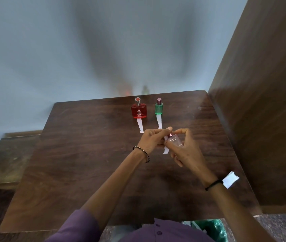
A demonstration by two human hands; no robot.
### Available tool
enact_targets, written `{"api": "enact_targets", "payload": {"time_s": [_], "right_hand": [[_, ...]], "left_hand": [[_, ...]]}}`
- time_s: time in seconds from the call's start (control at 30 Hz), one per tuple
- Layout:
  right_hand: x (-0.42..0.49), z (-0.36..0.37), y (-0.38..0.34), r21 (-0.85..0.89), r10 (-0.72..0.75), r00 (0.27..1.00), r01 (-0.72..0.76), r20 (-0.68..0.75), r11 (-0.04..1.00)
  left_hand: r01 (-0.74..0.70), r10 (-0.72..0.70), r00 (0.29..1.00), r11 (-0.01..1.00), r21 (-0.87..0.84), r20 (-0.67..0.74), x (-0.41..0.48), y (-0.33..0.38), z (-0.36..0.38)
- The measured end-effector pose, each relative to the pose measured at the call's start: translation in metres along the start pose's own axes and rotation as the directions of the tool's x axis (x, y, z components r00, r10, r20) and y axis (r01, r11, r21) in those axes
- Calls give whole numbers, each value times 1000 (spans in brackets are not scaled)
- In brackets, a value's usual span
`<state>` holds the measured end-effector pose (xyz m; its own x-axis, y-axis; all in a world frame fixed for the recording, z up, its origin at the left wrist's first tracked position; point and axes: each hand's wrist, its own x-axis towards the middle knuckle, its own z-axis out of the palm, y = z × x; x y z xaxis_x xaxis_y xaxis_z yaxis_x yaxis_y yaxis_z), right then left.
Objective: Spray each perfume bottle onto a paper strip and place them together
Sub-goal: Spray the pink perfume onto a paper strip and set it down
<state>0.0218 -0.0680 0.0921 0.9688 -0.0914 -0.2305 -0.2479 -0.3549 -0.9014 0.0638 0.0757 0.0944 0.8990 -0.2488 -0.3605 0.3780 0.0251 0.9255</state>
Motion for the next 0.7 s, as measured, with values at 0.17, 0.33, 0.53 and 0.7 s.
{"api": "enact_targets", "payload": {"time_s": [0.17, 0.33, 0.53, 0.7], "right_hand": [[1, -2, 7, 220, 29, 999, -38, 43, 975], [9, -7, 13, 426, 55, 991, -103, 125, 899], [24, -17, 26, 468, 36, 991, -92, 127, 879], [41, -23, 45, 468, 27, 994, -76, 110, 880]], "left_hand": [[15, -15, 999, 1000, -2, 33, 3, -2, 2], [18, -18, 996, 1000, 4, 83, 9, 1, 4], [106, -104, 994, 990, -98, 24, 24, 1, 6], [179, -176, 984, 974, -140, 39, 38, -9, -3]]}}
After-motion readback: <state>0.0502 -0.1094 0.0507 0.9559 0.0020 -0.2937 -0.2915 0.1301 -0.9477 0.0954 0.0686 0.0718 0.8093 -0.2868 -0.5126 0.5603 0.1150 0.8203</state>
